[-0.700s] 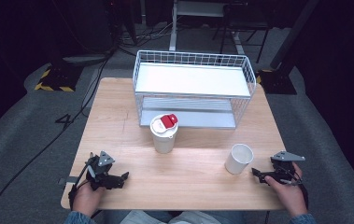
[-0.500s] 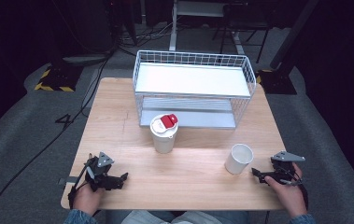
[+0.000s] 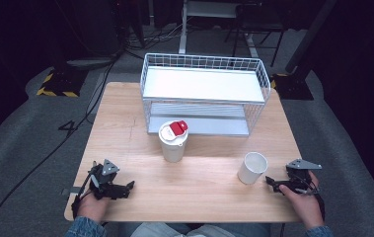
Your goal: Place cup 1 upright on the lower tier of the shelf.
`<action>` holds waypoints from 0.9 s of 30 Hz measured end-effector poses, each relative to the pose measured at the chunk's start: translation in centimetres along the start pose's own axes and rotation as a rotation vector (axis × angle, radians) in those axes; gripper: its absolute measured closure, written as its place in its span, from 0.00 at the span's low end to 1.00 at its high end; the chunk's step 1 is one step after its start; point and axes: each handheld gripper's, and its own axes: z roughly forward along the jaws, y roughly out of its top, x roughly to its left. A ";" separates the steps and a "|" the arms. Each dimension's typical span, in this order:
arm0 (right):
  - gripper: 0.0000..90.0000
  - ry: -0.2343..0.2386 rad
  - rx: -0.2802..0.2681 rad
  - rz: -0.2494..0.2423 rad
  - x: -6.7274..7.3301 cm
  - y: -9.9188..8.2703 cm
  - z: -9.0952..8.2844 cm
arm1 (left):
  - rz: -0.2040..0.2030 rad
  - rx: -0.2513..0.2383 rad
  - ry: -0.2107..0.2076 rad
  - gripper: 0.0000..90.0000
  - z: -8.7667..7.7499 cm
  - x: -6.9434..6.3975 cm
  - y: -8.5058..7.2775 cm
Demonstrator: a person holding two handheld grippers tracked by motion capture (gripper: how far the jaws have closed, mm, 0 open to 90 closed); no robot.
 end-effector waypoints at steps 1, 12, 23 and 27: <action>0.00 0.000 0.001 -0.001 0.0 0.0 0.0 | 0.000 0.000 -0.001 0.00 0.0 0.0 0.0; 0.00 -0.032 0.002 0.030 -0.2 -0.1 -0.2 | -0.015 -0.004 0.006 0.00 0.3 0.0 0.3; 0.00 -0.041 -0.026 0.049 -0.4 -0.4 -1.6 | -0.014 -0.004 0.010 0.00 0.4 0.1 0.5; 0.00 -0.037 -0.066 0.046 0.0 -0.2 -2.7 | -0.014 -0.004 0.010 0.00 0.4 0.1 0.5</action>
